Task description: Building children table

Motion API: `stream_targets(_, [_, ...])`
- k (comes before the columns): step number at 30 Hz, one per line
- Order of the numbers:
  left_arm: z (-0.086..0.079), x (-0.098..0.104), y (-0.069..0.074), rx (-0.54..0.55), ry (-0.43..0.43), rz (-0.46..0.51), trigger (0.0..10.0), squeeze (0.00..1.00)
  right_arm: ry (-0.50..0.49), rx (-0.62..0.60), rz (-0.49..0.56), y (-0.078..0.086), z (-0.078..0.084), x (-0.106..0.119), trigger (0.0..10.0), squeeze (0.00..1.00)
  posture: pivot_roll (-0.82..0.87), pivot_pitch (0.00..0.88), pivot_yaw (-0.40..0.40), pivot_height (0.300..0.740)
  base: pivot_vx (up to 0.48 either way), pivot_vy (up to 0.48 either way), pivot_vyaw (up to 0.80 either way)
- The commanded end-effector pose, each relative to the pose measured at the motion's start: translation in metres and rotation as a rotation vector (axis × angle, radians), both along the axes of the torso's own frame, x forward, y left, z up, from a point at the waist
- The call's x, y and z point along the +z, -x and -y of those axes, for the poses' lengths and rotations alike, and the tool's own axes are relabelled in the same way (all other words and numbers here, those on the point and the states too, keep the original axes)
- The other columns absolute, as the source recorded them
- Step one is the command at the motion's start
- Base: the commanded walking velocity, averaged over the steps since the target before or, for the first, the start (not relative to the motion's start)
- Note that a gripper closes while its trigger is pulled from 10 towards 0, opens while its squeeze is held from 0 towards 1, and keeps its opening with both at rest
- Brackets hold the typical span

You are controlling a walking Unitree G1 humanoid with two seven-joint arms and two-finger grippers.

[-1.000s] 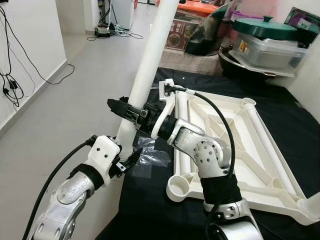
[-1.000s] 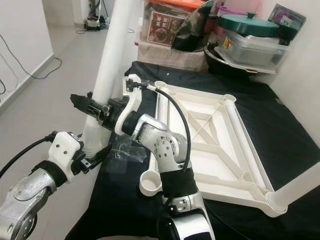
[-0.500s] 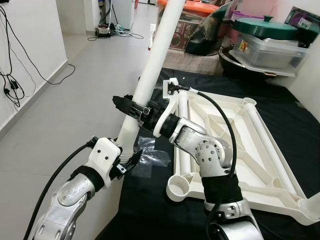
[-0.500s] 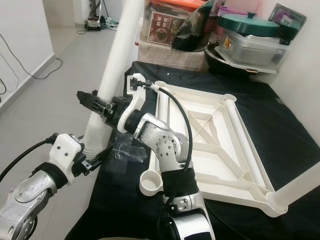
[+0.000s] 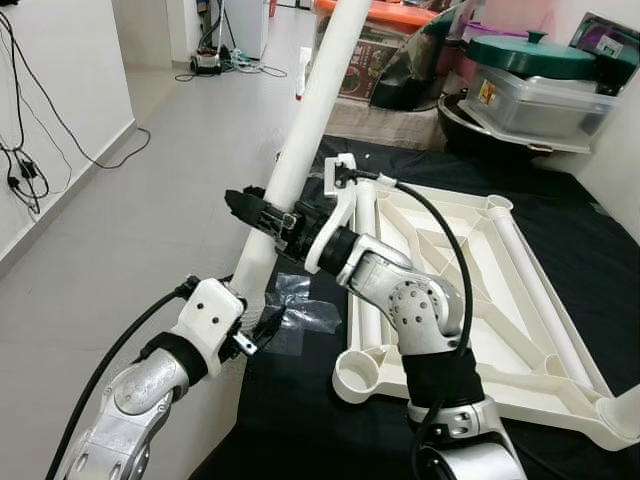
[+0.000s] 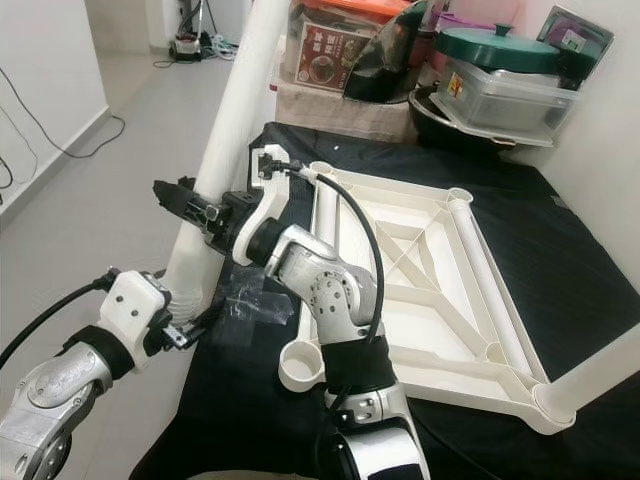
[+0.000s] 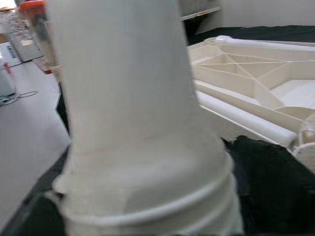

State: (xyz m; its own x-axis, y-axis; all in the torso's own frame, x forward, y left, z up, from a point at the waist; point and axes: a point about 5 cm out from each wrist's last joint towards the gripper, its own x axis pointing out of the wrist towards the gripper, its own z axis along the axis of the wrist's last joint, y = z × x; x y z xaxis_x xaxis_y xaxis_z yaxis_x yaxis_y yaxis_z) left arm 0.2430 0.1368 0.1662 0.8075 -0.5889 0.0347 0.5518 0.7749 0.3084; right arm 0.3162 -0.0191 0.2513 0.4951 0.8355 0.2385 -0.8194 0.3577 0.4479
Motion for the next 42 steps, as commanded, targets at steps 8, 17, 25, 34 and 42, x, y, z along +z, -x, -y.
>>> stream_targets(8, [-0.012,0.018,0.002,0.069,0.09,0.052,10.0,1.0,-0.007,-0.212,0.033,-0.02,0.021,0.003,0.0,0.0,0.13,0.0,-0.128,0.74,0.0,0.0,0.0])
stream_targets(17, [-0.031,0.02,0.003,0.254,0.094,0.11,10.0,0.0,0.064,-0.45,0.086,-0.05,0.066,0.01,0.0,0.0,0.13,0.0,-0.138,0.74,0.0,0.0,0.0])
stream_targets(25, [-0.017,0.001,0.006,0.254,0.141,0.013,10.0,0.0,-0.241,-0.675,-0.1,-0.076,0.115,0.033,0.0,0.0,0.12,0.0,-0.133,0.74,0.0,0.0,0.0])
stream_targets(34, [-0.009,-0.003,0.004,0.234,0.177,-0.018,10.0,0.0,-0.288,-0.415,0.072,-0.054,0.087,0.051,0.0,0.0,0.12,0.0,-0.136,0.74,0.0,0.0,0.0])
stream_targets(42, [-0.008,-0.003,0.004,0.227,0.182,-0.022,10.0,0.0,-0.259,-0.352,0.115,-0.049,0.077,0.049,0.0,0.0,0.12,0.0,-0.14,0.74,0.0,0.0,0.0])
